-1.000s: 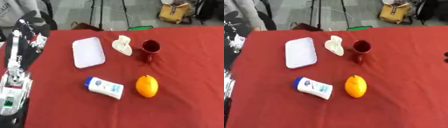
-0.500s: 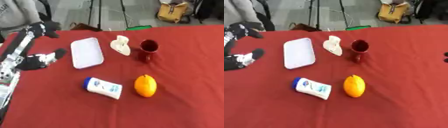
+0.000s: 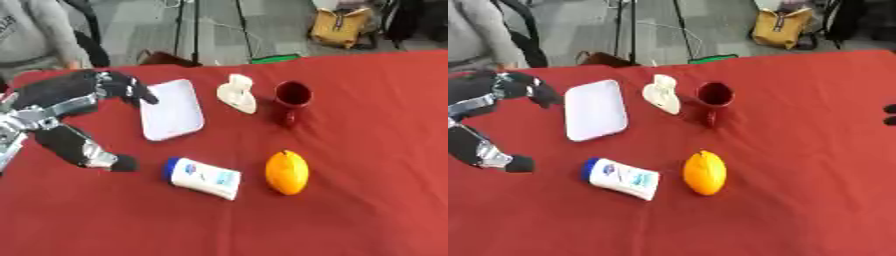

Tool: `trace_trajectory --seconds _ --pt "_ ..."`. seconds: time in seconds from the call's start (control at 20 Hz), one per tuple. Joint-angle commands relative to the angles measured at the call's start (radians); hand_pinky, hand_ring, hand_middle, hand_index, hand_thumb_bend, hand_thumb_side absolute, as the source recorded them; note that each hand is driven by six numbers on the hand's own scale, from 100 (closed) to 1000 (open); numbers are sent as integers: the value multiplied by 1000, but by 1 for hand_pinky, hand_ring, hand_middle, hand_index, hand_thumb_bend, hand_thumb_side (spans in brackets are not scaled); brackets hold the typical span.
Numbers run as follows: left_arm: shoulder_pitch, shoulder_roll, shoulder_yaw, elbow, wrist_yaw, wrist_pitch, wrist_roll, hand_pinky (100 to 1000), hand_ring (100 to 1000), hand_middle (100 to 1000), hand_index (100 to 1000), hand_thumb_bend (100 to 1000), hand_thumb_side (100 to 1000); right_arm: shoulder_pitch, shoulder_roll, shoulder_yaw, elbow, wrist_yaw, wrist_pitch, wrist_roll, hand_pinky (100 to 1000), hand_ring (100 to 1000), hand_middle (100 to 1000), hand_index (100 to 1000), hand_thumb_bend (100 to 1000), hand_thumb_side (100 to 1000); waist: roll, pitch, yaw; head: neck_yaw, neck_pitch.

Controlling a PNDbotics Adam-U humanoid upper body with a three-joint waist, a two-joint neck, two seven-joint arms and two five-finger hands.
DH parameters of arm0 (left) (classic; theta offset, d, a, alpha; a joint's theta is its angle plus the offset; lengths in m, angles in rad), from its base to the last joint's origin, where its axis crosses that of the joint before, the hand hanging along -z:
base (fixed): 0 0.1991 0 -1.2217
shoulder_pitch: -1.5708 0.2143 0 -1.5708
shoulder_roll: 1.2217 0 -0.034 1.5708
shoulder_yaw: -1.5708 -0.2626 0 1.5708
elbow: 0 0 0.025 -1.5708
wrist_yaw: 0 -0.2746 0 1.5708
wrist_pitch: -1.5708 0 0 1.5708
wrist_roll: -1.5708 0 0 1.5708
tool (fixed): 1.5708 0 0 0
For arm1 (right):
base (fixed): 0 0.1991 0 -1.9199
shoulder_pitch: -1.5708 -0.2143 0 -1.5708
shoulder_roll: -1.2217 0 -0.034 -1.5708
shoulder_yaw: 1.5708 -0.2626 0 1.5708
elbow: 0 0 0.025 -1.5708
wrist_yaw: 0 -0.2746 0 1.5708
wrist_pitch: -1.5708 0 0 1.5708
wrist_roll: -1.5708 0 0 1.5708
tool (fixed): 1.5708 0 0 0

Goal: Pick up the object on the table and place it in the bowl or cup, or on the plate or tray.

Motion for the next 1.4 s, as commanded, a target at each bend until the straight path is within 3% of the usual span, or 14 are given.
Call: trace_trajectory --seconds 0.05,0.25,0.3,0.5,0.65,0.8,1.1,1.4 --pt "-54 -16 -68 62 -72 9 26 678 687 741 856 760 760 -6 -22 0 -10 4 -2 6 514 568 799 869 507 693 -3 -12 -3 -5 1" --pt "-90 -74 -120 147 -168 -6 46 683 694 747 858 769 767 -6 -22 0 -10 4 -3 6 514 568 799 870 507 693 -4 -12 -5 -10 1" --pt "-95 -85 -126 157 -186 -14 51 699 720 763 855 818 732 -6 -21 1 -10 3 -3 6 514 568 799 869 507 693 -4 -12 -6 -10 1" --pt "-113 -150 -154 218 -312 -90 86 720 743 777 860 822 719 -8 -20 2 -9 2 -3 9 515 568 799 869 508 694 -6 -10 -8 -12 0" --pt "-113 -189 -167 291 -327 -180 18 725 742 770 870 825 687 -9 -19 3 -9 1 -4 8 515 569 799 869 508 694 -9 -10 -9 -12 -2" --pt "-115 -220 -168 353 -326 -225 -80 748 764 778 896 855 699 -11 -18 4 -10 -1 -5 10 515 569 799 870 509 694 -12 -8 -8 -13 -4" --pt "-135 -248 -162 397 -329 -256 -207 751 766 778 900 870 661 -11 -17 4 -10 -1 -5 11 516 569 799 870 508 694 -15 -7 -7 -12 -3" --pt "-141 -265 -158 401 -418 -266 -140 749 778 789 906 877 596 -10 -15 4 -11 -1 -5 10 516 570 799 871 508 694 -16 -6 -10 -11 -4"
